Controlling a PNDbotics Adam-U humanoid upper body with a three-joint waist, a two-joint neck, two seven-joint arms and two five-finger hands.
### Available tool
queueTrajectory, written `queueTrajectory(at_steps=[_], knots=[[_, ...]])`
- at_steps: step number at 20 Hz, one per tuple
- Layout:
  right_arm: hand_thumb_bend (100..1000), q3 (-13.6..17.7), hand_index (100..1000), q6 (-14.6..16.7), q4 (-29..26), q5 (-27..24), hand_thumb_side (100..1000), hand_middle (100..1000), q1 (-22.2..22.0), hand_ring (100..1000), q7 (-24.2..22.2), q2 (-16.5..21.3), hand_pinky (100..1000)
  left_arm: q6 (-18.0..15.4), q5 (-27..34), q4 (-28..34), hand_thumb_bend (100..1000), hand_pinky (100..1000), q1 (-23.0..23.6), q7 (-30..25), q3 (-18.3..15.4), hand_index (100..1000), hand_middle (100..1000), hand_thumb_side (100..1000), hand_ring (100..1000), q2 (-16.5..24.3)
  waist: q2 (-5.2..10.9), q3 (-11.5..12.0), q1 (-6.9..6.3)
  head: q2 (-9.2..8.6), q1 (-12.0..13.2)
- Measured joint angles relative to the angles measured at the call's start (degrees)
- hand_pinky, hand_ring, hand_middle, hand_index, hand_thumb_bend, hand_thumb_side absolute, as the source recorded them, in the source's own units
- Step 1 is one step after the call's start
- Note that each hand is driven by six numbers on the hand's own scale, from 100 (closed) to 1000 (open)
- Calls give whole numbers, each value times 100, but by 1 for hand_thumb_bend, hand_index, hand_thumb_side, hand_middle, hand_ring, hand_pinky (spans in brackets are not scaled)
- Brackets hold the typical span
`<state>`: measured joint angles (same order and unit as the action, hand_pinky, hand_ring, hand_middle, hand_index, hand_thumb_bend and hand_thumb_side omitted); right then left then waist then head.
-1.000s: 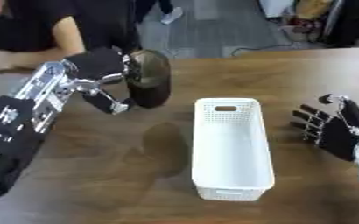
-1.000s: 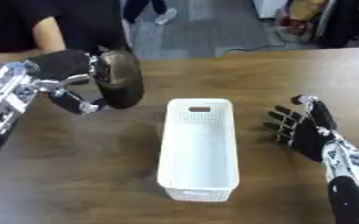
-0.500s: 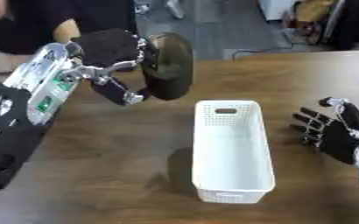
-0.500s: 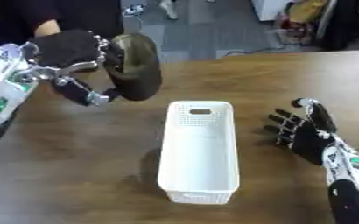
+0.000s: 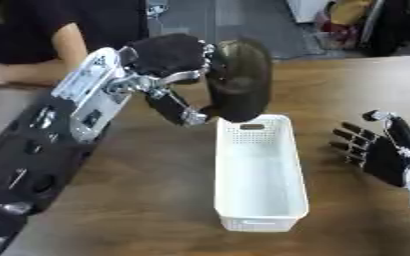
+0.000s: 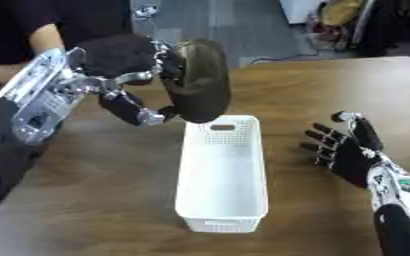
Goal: Pick up objects on the table and place them in the box.
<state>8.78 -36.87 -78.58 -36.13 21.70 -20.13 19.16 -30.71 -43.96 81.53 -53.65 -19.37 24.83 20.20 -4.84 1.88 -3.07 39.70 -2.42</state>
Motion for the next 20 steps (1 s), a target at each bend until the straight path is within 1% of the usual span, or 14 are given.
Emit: queueTrajectory(at_steps=[4,6,7,13,20], knots=[[100,-21,1000,0,3,36,1000,975,9,712,-26,-1,454,-7,96,18,100,100,-4,-49,69,216,100,270,100,-191,-12,-22,0,-20,1],[100,-21,1000,7,3,40,1000,975,9,712,-37,-1,454,-1,128,17,100,100,5,-61,72,215,100,255,100,-198,-18,-22,0,-20,1],[100,-21,1000,7,3,40,1000,975,9,712,-41,-1,454,1,139,16,100,100,10,-64,73,214,100,270,100,-198,-20,-22,0,-21,1],[100,-20,1000,12,3,43,1000,975,9,712,-52,-1,455,9,177,-23,100,100,76,-72,86,212,100,270,100,-198,-41,-1,1,-21,1],[100,-17,1000,14,3,43,1000,975,10,713,-51,-1,455,-18,179,-162,100,100,323,-59,110,207,100,268,100,-188,-72,16,3,-21,-1]])
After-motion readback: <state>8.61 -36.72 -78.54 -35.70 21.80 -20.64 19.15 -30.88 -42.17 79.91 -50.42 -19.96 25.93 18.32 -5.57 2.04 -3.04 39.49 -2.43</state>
